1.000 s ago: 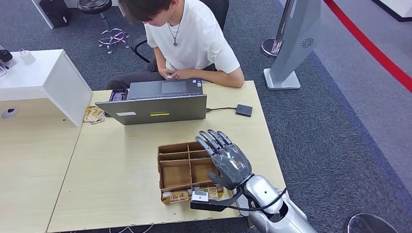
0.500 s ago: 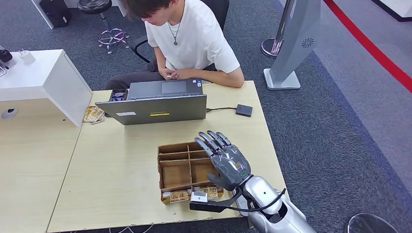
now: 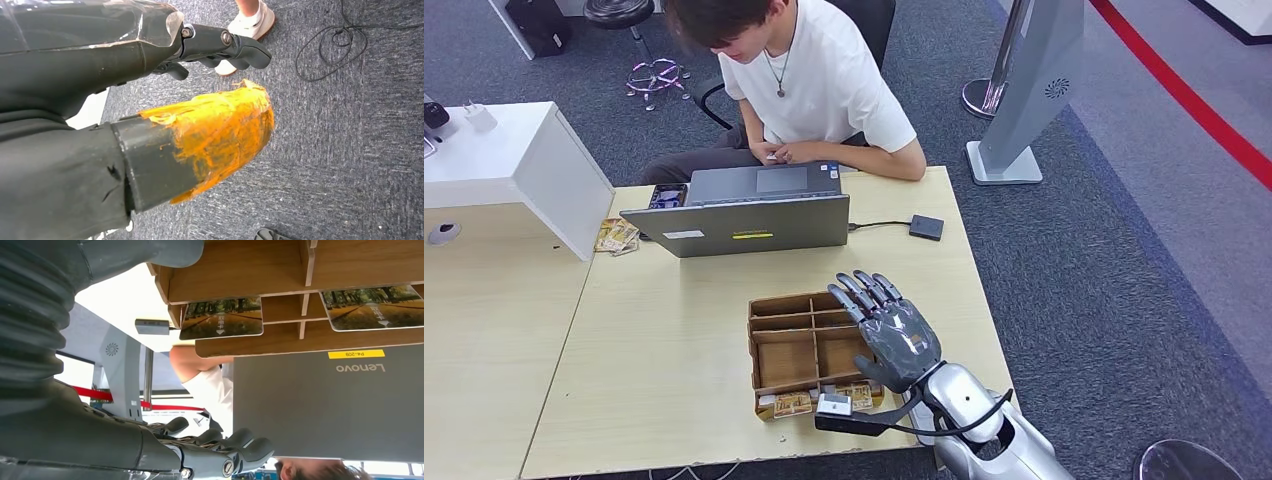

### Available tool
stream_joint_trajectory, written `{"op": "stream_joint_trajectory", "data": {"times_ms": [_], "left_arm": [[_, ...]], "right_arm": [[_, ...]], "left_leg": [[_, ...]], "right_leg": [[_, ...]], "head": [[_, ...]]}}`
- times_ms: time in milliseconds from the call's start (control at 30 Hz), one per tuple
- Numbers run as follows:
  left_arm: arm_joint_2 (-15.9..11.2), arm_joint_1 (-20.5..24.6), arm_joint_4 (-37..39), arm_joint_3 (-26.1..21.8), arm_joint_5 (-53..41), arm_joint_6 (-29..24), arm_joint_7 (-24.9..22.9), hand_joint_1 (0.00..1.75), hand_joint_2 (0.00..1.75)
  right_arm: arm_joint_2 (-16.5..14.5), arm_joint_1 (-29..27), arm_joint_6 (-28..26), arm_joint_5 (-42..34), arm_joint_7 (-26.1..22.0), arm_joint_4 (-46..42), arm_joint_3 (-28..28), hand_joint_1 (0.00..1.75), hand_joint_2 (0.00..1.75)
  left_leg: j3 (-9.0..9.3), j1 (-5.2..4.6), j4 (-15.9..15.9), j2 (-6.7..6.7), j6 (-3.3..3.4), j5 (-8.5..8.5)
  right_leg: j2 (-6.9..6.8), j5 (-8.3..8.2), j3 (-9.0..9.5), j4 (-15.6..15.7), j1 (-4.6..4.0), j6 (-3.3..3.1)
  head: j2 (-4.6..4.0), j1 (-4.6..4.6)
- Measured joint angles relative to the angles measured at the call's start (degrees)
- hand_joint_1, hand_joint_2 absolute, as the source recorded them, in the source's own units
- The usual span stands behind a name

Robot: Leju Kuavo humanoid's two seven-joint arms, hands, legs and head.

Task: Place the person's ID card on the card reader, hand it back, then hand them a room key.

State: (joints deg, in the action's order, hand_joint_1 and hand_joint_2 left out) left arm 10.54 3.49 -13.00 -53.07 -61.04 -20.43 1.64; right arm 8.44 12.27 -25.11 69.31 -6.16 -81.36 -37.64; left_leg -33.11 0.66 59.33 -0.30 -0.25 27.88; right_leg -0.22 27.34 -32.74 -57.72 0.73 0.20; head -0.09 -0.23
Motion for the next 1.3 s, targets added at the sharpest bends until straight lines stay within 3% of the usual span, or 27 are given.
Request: {"op": "stream_joint_trajectory", "data": {"times_ms": [700, 1300], "left_arm": [[0.0, 0.0, 0.0, 0.0, -0.3, 0.0, 0.0, 0.0, 0.0], [0.1, 0.0, 0.0, 0.0, -0.8, 0.4, -0.1, 0.0, 0.0]], "right_arm": [[0.0, 0.1, 0.0, 0.2, 0.6, 1.0, 0.0, 0.55, 1.75], [0.0, 0.5, 0.6, 0.6, 1.0, 3.0, 0.0, 0.61, 1.75]], "left_leg": [[0.0, 0.0, 0.0, 0.0, 0.0, 0.0], [-0.01, 0.0, 0.0, 0.0, 0.0, 0.0]], "right_leg": [[0.0, 0.0, 0.0, 0.0, 0.0, 0.0], [0.0, 0.0, 0.0, 0.0, 0.0, 0.0]], "head": [[0.0, 0.0], [0.0, 0.01]]}}
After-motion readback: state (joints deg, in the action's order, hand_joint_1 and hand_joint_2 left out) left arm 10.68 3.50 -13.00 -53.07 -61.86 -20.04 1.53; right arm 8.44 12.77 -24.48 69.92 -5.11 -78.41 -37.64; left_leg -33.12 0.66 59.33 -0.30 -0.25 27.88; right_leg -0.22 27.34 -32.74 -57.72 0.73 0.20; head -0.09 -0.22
